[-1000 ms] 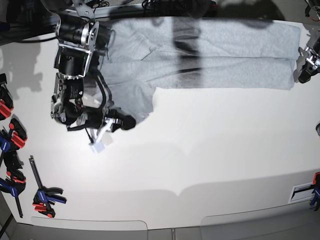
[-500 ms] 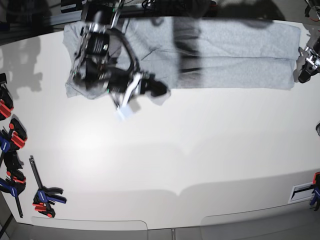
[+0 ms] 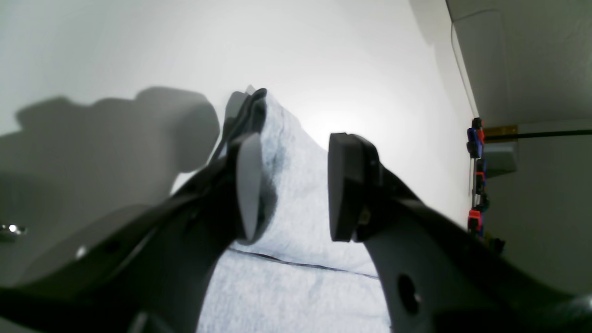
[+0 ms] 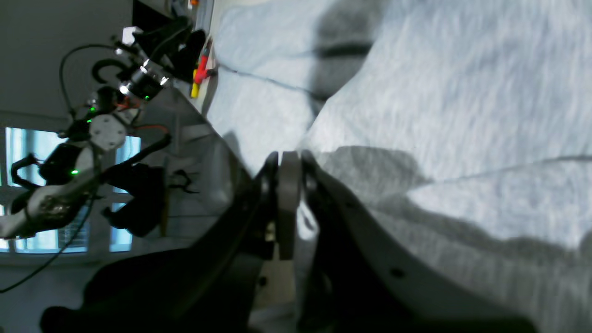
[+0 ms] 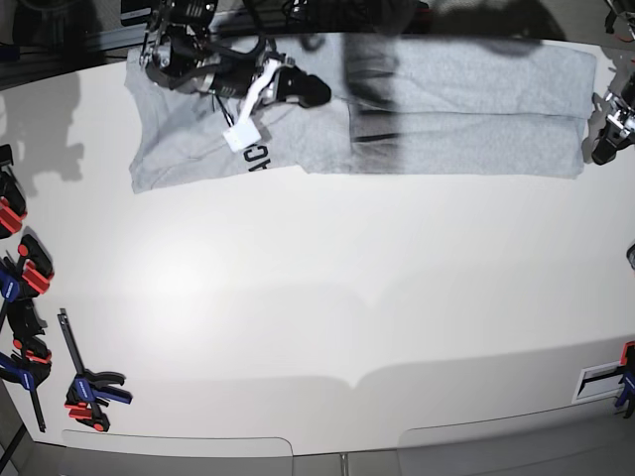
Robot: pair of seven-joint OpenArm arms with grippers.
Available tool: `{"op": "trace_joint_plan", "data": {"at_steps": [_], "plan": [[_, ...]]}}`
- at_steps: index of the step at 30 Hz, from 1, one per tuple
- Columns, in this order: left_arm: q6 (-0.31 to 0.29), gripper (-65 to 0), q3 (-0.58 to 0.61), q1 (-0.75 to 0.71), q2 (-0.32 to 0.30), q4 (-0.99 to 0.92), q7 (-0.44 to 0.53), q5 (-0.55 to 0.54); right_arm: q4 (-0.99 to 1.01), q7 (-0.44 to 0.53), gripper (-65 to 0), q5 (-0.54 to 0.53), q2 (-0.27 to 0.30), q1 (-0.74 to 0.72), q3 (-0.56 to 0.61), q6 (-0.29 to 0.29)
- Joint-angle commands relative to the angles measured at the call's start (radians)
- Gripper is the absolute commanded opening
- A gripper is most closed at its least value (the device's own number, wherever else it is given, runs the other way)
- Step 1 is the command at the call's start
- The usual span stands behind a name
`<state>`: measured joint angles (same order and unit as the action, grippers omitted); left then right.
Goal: Fold the T-shirt properly
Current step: 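Fold the sleeve end over the folded shirt with the right gripper, then grasp the strip's other end with the left gripper and fold it inward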
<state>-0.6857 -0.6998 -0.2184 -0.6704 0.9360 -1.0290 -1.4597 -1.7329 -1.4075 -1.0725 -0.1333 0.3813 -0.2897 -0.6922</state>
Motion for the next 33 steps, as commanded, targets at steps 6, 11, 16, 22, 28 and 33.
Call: {"op": "trace_joint_plan", "data": {"at_steps": [6,11,16,22,28,33], "plan": [[-0.012,-43.0,-0.008,0.005,-0.023,0.014,0.009,-0.024,-0.019,0.014,-65.0,-0.035,-0.008,0.007,0.003,-0.006],[-0.012,-43.0,-0.008,0.005,-0.024,0.014,0.021,-0.024,-0.019,0.054,-44.0,-0.035,-0.008,0.006,0.003,-0.006],[-0.012,-42.8,-0.009,0.003,-0.023,0.014,0.038,-0.024,-0.020,0.076,-36.3,-0.073,-0.008,-0.004,0.003,-0.006],[-0.012,-27.9,-0.008,-0.013,-0.023,0.014,0.035,-0.024,-0.074,0.075,-36.3,-0.192,-0.008,-0.004,0.003,-0.006],[-0.012,-26.3,-0.008,-0.090,-0.022,0.014,0.118,0.071,-0.154,0.076,-36.4,-0.191,-0.008,-0.004,0.003,-0.006],[-0.012,-26.3,-0.008,-0.140,-0.022,0.013,0.193,0.185,-0.159,0.077,-36.3,-0.191,-0.008,-0.005,0.003,-0.006]]}}
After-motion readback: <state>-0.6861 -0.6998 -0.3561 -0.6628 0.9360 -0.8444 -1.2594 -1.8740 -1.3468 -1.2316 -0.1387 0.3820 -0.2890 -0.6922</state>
